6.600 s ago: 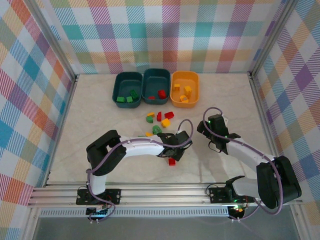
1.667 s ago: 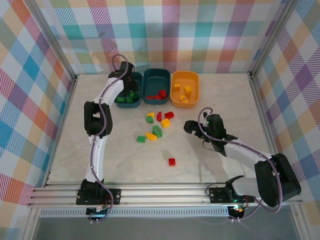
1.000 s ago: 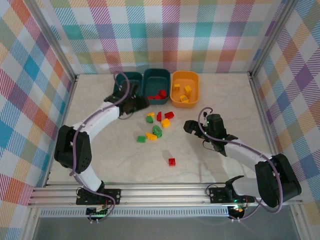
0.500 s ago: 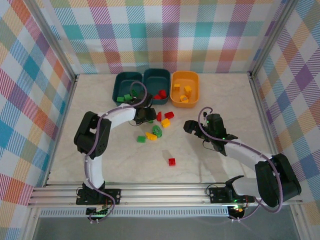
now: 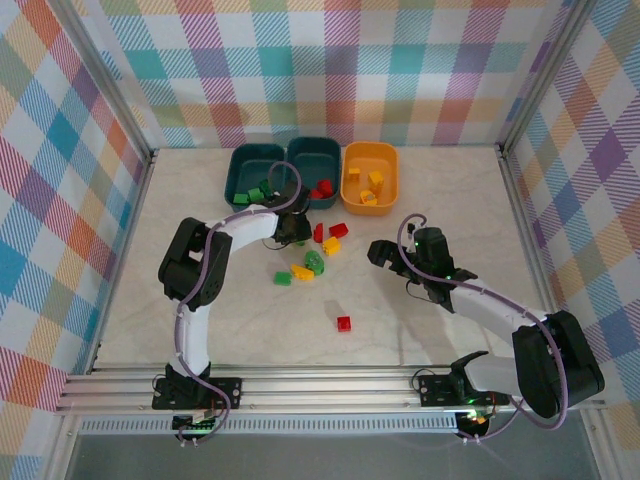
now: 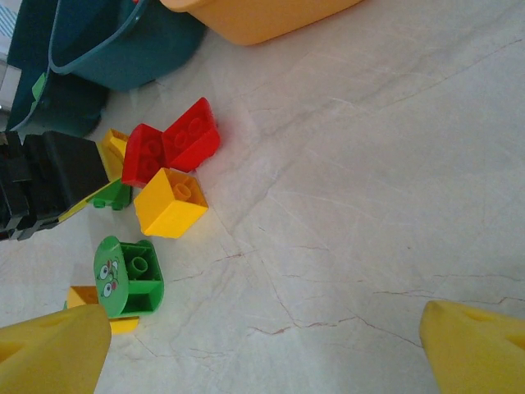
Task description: Sort the legos into containers by color
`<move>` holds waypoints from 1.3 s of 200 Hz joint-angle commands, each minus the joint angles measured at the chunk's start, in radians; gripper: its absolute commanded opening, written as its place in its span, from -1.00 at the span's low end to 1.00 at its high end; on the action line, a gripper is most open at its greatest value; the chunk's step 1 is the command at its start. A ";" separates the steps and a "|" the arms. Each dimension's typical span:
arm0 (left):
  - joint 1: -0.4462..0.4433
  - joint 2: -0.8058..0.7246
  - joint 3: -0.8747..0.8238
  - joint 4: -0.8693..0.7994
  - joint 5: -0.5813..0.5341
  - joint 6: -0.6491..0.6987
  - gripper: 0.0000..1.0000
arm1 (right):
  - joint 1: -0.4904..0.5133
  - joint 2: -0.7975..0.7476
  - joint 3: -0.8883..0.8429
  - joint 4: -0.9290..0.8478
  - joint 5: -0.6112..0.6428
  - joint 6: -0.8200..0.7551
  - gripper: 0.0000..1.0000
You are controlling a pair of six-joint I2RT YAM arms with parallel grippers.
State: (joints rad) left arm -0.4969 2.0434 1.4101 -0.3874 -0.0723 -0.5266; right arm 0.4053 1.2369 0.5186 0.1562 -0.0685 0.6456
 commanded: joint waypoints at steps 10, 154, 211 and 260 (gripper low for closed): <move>-0.012 -0.015 -0.016 -0.006 0.007 0.013 -0.39 | -0.002 -0.011 0.028 0.002 0.007 -0.006 0.93; 0.300 -0.260 -0.011 0.055 0.097 -0.120 -0.42 | -0.002 0.046 0.040 0.011 0.005 0.005 0.92; 0.339 0.005 0.350 -0.173 0.140 -0.049 -0.41 | -0.002 0.022 0.040 -0.007 0.019 -0.004 0.92; 0.343 0.124 0.456 -0.212 0.133 -0.009 -0.29 | -0.002 0.010 0.040 -0.015 0.023 -0.012 0.92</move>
State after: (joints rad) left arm -0.1589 2.1147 1.8137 -0.5316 0.0368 -0.5781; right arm 0.4053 1.2705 0.5331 0.1528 -0.0605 0.6456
